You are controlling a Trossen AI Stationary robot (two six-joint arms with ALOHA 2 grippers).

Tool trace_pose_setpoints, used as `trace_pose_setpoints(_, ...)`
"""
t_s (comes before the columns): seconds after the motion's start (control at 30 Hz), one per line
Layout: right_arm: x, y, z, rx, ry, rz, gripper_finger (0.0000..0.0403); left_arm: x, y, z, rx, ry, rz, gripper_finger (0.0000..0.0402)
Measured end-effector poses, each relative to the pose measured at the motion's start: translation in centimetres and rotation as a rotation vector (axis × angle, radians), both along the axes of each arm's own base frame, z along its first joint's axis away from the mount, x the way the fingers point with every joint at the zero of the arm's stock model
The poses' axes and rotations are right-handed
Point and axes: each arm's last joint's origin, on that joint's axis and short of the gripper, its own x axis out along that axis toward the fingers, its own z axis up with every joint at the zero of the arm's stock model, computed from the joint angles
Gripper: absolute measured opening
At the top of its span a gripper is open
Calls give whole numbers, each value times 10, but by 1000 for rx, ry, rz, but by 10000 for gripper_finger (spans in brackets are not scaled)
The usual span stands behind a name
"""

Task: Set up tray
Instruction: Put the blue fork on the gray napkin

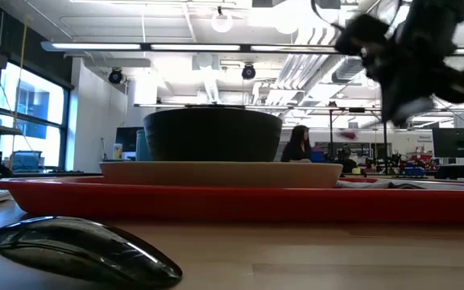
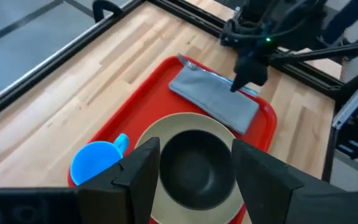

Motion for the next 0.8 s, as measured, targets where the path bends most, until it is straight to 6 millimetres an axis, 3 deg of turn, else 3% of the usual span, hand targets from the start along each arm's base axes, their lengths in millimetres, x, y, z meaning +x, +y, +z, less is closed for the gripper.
trace_pose_setpoints(0.27, -17, -4, -41, 67, 73, -31, 31, 0, -1, 0, -42, -4, -4, 227)
trace_pose_setpoints(0.37, -16, -4, -44, 74, 50, -29, 31, 1, -2, 1, -69, -16, -4, 227)
trace_pose_setpoints(0.57, -26, -8, -48, 60, 167, -58, 31, 4, -3, 3, -85, -51, -5, 227)
trace_pose_setpoints(0.8, -20, -8, -49, 87, 136, -71, 46, 4, -3, 3, -84, -51, -4, 227)
